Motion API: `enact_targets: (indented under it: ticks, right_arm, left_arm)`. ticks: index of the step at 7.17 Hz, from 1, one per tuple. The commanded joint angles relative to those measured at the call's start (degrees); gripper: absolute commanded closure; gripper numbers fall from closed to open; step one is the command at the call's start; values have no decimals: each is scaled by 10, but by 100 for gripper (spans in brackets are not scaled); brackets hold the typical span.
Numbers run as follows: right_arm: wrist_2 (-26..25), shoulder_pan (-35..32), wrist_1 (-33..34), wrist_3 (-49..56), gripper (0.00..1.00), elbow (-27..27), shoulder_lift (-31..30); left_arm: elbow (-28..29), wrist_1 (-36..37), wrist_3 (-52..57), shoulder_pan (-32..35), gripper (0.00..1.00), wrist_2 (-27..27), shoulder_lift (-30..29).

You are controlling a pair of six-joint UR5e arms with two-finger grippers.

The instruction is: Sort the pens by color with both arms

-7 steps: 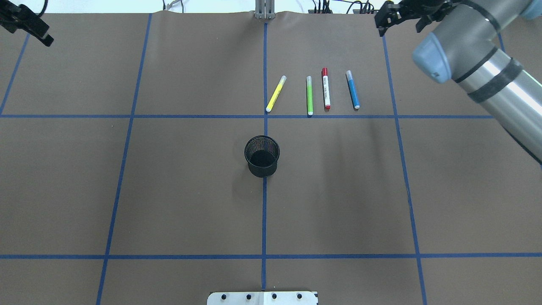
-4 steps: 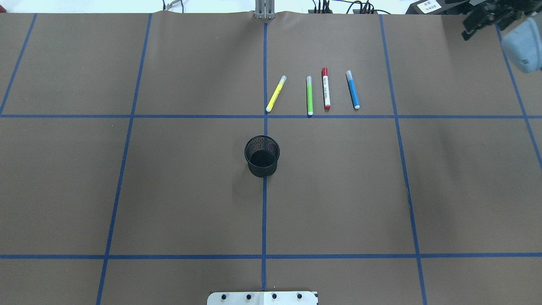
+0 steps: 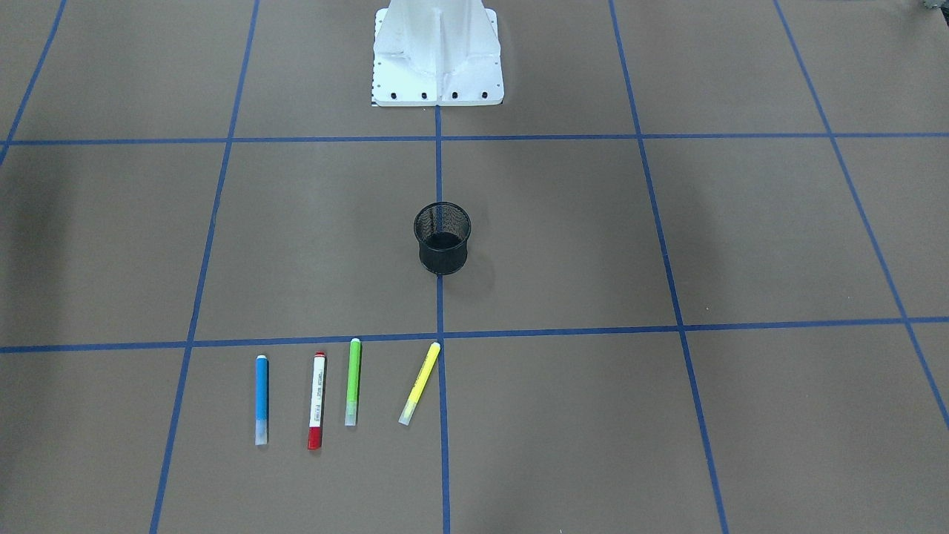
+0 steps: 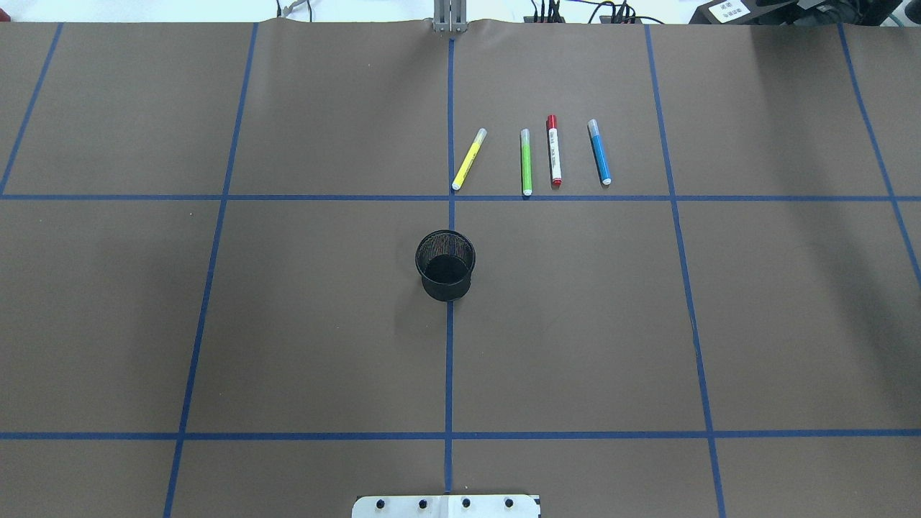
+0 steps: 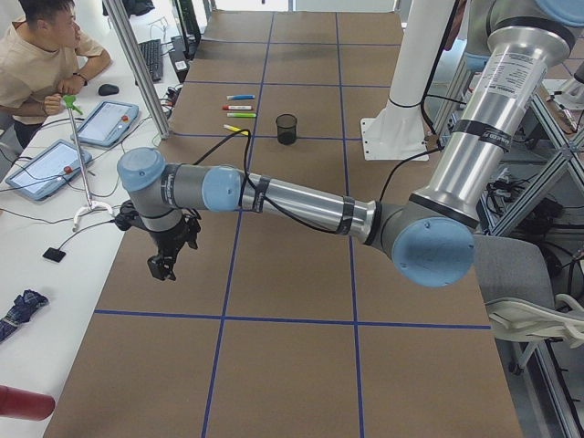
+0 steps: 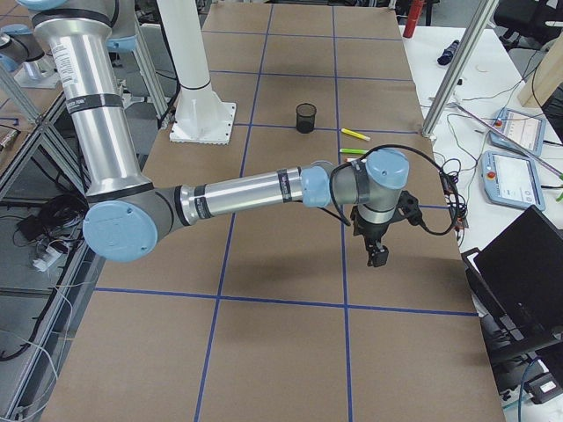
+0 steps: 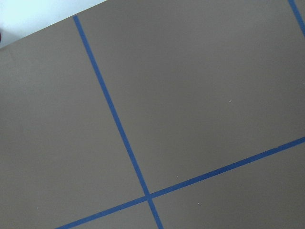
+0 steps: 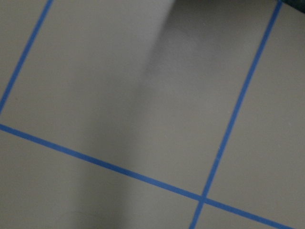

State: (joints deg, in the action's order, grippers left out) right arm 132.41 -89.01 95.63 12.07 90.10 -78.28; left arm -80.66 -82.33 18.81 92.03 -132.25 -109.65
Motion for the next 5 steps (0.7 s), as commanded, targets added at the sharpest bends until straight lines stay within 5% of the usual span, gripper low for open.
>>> enact_targets:
  ticks: [1,3,5]
  right_arm:
    - [0,-23,-7,9,0,0,-49]
    - [-2,-25,-7,8,0,3,-57]
    - [-2,-24,-7,1,0,6,-57]
  left_arm:
    - [2,-95,5,23,1,2,92]
    - [-8,-90,-71,24,1,1,108]
    - [-81,-88,-112,24,0,-2,175]
